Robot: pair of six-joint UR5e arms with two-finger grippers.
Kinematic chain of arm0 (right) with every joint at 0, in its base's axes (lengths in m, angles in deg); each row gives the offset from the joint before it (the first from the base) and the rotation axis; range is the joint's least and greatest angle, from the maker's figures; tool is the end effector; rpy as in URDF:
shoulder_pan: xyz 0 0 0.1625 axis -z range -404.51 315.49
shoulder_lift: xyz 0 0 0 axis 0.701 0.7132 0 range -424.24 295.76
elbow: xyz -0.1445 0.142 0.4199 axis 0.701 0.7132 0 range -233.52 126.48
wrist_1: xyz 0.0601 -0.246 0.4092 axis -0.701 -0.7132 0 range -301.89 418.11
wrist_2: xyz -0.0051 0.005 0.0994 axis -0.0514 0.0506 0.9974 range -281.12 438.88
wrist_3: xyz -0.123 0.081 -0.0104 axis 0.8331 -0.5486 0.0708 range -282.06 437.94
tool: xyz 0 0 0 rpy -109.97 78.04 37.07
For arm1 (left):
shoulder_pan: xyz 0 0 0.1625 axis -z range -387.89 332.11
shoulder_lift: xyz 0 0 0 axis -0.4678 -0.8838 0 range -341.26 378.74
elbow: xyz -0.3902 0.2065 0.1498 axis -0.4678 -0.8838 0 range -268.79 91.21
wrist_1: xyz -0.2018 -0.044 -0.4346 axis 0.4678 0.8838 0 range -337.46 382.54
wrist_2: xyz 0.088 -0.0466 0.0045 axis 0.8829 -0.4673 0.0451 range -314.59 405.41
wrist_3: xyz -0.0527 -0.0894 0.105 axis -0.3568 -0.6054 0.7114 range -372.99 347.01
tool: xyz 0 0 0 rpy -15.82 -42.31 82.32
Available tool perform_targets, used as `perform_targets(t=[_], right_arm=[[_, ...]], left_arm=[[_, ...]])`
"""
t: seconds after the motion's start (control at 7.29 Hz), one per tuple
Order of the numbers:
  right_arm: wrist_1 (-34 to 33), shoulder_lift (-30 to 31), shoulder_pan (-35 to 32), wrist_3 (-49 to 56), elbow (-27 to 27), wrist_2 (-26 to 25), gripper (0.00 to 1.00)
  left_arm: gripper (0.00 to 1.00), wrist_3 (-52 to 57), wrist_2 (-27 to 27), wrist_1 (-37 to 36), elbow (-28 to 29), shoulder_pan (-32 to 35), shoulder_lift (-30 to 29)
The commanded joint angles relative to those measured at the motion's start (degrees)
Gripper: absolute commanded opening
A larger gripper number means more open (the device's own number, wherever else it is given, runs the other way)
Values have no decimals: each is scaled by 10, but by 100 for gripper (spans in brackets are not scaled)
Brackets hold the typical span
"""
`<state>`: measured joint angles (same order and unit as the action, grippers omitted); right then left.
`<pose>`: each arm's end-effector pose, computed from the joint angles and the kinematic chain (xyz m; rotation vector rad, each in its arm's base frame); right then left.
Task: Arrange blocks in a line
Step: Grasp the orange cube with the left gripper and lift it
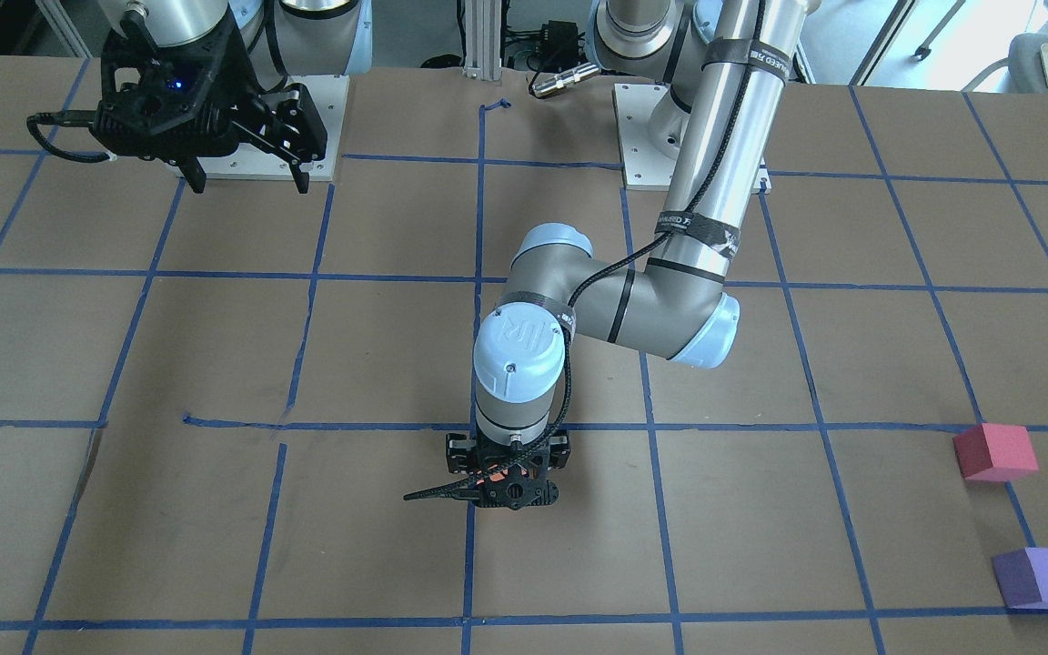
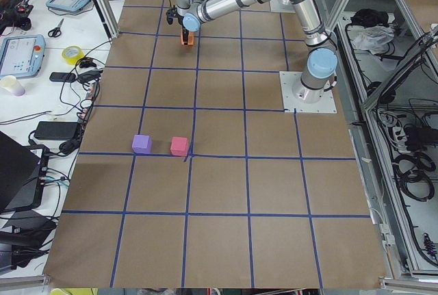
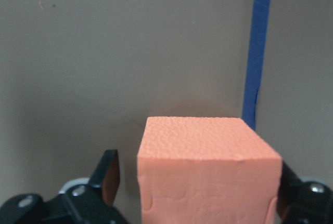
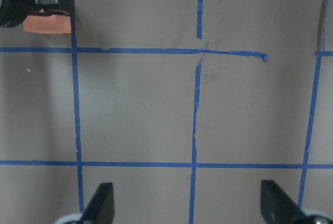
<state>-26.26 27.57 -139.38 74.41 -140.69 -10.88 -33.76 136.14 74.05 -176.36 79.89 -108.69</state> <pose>0.1796 -0.5299 0.5165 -0.0367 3.1384 0.0279 -0.3605 -0.6936 0.1262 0.0821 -3.1309 0.0966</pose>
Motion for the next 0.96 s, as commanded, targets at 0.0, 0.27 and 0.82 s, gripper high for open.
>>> perform_targets(t=[0.0,0.27,0.82], right_arm=[[2,0,0,-2,0,-1,100],[-1,0,0,0,0,-1,100],[-1,0,0,0,0,-1,100]], left_arm=[[0,0,1,8,2,1,3],[0,5,2,10,5,0,16],[0,98,25,24,8,-139,27]])
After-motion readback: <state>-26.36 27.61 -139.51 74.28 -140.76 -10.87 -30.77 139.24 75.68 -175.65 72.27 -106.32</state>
